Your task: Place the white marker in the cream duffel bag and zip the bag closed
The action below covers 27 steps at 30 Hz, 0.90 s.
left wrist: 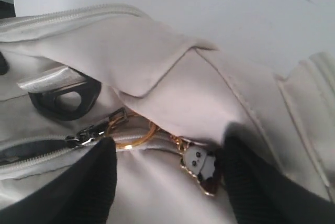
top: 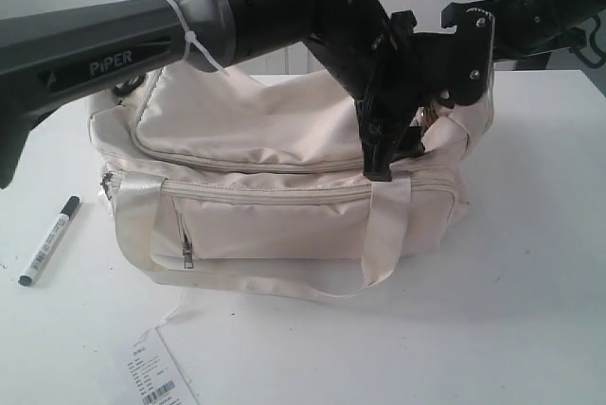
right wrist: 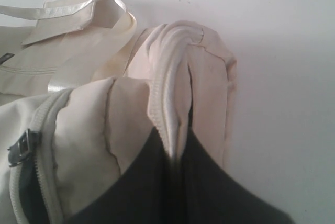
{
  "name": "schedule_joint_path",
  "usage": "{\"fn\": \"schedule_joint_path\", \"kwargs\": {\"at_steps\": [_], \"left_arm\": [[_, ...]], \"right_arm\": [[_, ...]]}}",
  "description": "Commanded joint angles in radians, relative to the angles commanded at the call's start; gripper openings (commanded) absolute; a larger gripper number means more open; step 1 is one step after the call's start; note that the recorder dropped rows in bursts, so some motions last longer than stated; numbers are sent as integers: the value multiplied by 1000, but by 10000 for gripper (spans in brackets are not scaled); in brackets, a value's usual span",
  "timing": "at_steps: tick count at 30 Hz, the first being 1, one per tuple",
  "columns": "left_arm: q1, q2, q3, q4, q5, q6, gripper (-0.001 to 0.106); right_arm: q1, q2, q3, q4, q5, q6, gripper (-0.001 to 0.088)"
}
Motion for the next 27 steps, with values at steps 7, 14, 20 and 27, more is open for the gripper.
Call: {"fn": "schedule_joint_path", "kwargs": {"at_steps": [7, 14, 20, 27], "left_arm": [[0, 12, 0, 3, -9, -25, 517], [0, 10, -3, 24, 0, -132, 0], [0, -59, -2, 53, 21, -230, 0], [2, -70, -2, 70, 97, -503, 0]], "right_arm": [[0, 0, 0, 0, 0, 0, 0], [0, 0, 0, 0, 0, 0, 0], [0, 0, 0, 0, 0, 0, 0], [0, 0, 0, 0, 0, 0, 0]]}}
